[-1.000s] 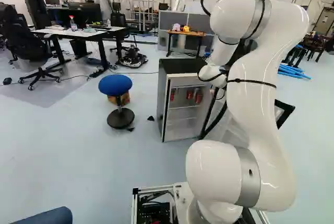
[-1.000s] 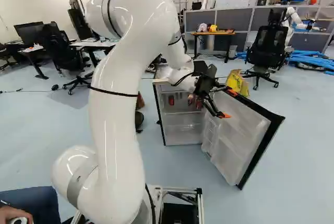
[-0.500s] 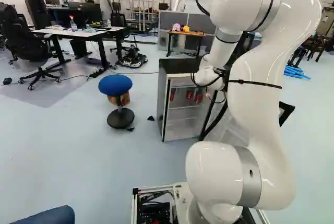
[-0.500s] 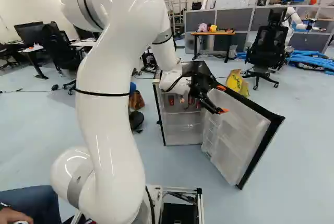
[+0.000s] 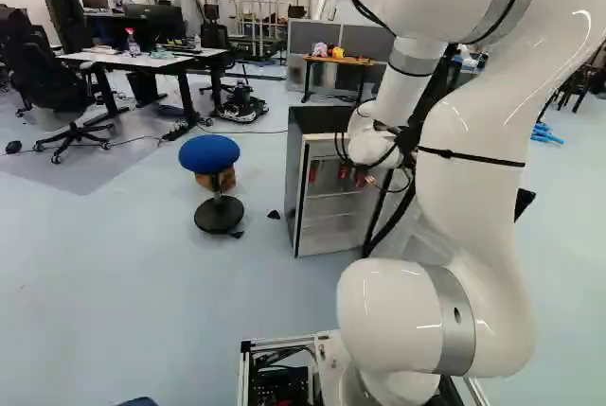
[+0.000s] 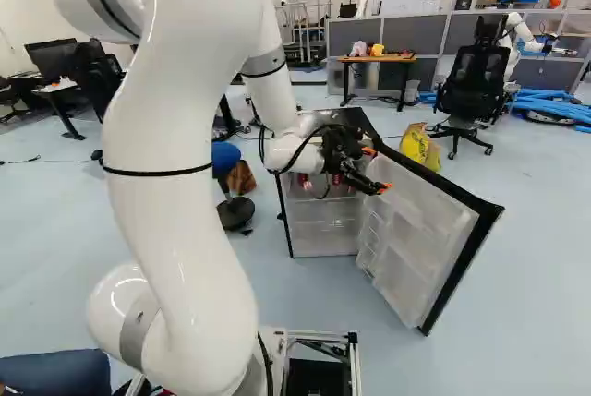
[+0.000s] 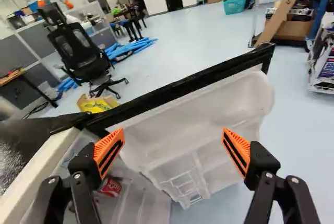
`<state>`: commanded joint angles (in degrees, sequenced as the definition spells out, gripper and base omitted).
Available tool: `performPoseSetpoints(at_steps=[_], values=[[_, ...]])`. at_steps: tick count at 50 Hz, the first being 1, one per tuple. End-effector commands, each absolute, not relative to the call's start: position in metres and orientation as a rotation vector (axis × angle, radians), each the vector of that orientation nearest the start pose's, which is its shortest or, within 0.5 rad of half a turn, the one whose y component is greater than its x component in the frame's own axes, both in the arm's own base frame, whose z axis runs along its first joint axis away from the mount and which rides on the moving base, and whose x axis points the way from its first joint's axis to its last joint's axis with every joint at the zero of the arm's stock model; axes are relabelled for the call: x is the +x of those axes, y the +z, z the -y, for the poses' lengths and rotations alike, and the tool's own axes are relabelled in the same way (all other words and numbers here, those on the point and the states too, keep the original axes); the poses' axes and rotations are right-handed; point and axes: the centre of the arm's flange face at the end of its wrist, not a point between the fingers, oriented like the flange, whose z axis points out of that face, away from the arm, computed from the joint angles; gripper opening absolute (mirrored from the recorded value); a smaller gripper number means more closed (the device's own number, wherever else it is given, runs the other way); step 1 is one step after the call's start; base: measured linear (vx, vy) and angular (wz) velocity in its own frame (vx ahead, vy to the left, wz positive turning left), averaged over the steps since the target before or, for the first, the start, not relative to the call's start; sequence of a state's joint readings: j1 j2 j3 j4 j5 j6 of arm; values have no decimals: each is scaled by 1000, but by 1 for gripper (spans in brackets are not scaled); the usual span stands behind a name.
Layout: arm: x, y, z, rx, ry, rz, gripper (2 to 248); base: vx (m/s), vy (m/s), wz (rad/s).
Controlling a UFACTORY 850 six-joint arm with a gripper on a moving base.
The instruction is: Grab a drink from the fridge
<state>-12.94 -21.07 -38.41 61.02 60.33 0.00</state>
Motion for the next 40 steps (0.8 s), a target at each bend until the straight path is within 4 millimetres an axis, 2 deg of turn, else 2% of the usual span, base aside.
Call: performPoseSetpoints(at_steps=[11, 40], values=[[437, 330, 163, -2405, -1933, -1850, 247, 0, 0, 0], [460, 296, 150, -2645, -1846, -1345, 247, 0, 0, 0]])
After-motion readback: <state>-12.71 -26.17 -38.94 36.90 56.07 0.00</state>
